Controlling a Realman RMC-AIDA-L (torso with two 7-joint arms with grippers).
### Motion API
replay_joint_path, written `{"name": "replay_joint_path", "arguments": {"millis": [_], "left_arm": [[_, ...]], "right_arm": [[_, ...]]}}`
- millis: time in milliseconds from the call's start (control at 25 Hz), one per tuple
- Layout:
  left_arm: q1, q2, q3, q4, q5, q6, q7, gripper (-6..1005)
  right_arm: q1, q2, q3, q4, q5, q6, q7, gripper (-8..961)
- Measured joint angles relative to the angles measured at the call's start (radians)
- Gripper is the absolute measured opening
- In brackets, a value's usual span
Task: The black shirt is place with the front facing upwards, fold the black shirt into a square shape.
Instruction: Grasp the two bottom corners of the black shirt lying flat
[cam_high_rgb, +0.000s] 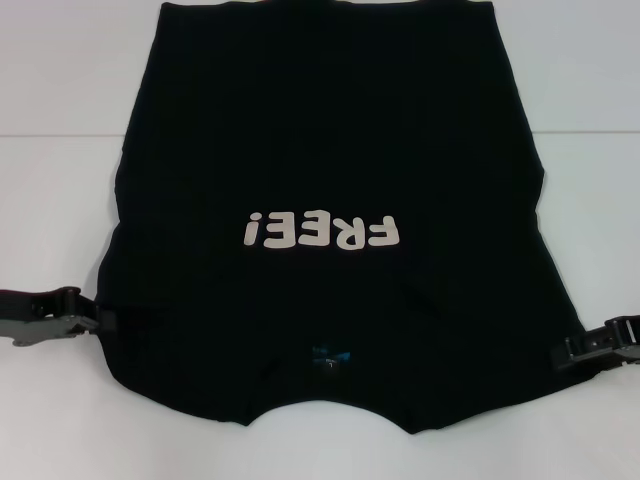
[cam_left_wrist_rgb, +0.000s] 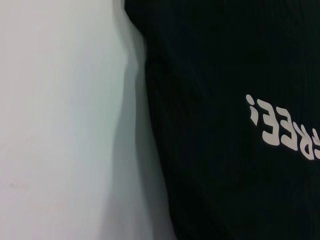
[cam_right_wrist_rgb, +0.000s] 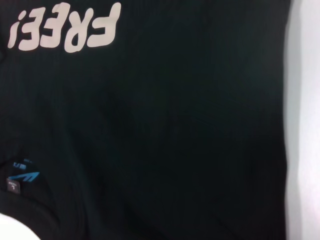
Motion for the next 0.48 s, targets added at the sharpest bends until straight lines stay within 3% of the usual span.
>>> {"name": "replay_joint_path", "arguments": {"millis": [480], "left_arm": [[0.000,0.000,0.000,0.000,-0.009,0.002,0.003,48]], "right_arm": [[0.014,0.005,0.000,0.007,0.000,0.000,-0.002,922]]}}
